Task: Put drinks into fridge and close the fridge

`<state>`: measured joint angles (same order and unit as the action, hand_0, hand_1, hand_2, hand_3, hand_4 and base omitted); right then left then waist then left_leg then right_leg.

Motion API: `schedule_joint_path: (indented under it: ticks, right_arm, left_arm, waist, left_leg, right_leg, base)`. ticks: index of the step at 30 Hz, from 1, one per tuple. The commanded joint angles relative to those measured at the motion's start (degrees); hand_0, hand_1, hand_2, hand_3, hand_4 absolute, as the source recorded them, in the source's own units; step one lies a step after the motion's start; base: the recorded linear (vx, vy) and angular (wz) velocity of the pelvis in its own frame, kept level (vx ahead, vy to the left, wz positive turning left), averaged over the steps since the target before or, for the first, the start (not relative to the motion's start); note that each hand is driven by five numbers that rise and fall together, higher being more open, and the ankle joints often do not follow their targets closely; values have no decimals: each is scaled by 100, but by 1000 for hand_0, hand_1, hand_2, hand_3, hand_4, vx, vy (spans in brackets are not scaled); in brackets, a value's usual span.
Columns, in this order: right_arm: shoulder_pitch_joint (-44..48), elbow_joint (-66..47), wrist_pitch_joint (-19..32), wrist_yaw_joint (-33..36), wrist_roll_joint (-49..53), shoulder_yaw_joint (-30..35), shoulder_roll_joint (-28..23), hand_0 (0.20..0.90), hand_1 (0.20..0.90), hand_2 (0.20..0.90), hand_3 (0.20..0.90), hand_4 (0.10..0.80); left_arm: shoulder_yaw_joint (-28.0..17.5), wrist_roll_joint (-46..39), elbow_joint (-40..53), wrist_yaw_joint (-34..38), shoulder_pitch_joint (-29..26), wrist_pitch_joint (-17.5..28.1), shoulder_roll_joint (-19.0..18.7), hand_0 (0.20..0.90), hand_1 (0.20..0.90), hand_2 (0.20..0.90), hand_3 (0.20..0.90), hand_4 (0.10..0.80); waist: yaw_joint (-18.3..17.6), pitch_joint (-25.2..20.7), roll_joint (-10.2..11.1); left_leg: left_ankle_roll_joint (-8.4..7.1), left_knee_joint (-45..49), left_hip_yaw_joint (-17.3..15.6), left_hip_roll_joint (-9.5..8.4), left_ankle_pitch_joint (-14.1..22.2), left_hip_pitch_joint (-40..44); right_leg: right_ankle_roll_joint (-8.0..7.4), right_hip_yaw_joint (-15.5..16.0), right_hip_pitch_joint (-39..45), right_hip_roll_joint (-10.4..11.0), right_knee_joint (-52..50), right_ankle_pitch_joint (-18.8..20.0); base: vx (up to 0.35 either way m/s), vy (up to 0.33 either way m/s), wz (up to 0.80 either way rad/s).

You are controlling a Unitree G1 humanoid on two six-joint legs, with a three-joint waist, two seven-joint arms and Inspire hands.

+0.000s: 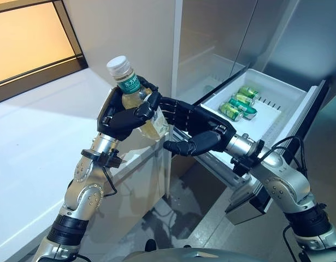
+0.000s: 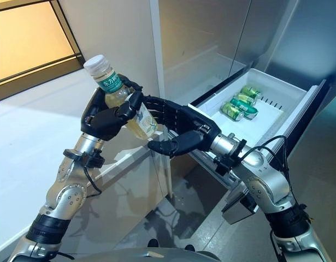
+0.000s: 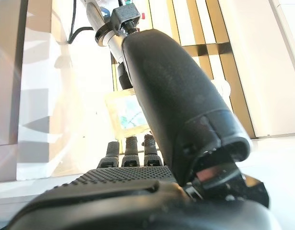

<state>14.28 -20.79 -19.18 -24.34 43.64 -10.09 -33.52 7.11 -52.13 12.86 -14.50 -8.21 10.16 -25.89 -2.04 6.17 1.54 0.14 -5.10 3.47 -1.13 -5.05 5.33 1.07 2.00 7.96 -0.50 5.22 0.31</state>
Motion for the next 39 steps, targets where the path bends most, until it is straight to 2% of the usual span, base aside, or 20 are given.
schedule_joint_path:
  ticks: [1,8,13,22,33,39]
  right_arm:
    - [553,-537,112,-82,675,63,55,900,900,900,900,800]
    - [735,-510,-279,17,997,-300,-10,900,900,900,900,800]
    - [855,-478,-277,50,1164,-490,-69,900,900,900,900,800]
    - [940,-436,-254,158,1207,-580,-124,900,900,900,900,800]
    - [1071,-288,-262,868,1385,-741,96,900,900,900,900,800]
    - [1260,-169,-206,1398,1630,-864,362,900,900,900,900,800]
  left_arm:
    - [195,57,778,-224,-1179,553,-91,300,300,300,200,100]
    - [657,646,684,91,-1459,709,-187,300,300,300,200,100]
    - [946,1066,543,340,-1648,729,-301,300,300,300,200,100]
    - [1274,1425,291,330,-1722,721,-360,300,300,300,200,100]
    - [1717,1574,169,419,-1909,804,-156,300,300,300,200,100]
    - [1915,1859,58,874,-1989,1083,100,300,300,300,200,100]
  waist:
    - [-91,-665,108]
    - [-134,-662,133]
    - [-183,-660,145]
    - [-261,-652,140]
    - [-340,-635,123]
    - [-342,-625,138]
  left_leg:
    - [188,10,-350,-136,502,221]
    - [191,10,-401,-129,497,220]
    - [183,10,-483,-115,496,225]
    - [172,10,-655,-77,533,243]
    - [198,10,-715,-85,523,225]
    - [216,10,-718,-92,525,224]
  right_leg:
    - [-253,-158,-81,66,-44,258]
    - [-270,-174,-90,73,-36,279]
    - [-294,-202,-116,74,-23,320]
    - [-337,-260,-151,68,-22,334]
    - [-341,-406,-209,42,-22,383]
    - [-332,-434,-220,35,-22,394]
  base:
    - [0,0,0]
    - [-2,-1,-1]
    - [-13,-1,-9]
    - [1,3,-10]
    - [2,5,-9]
    - [0,0,0]
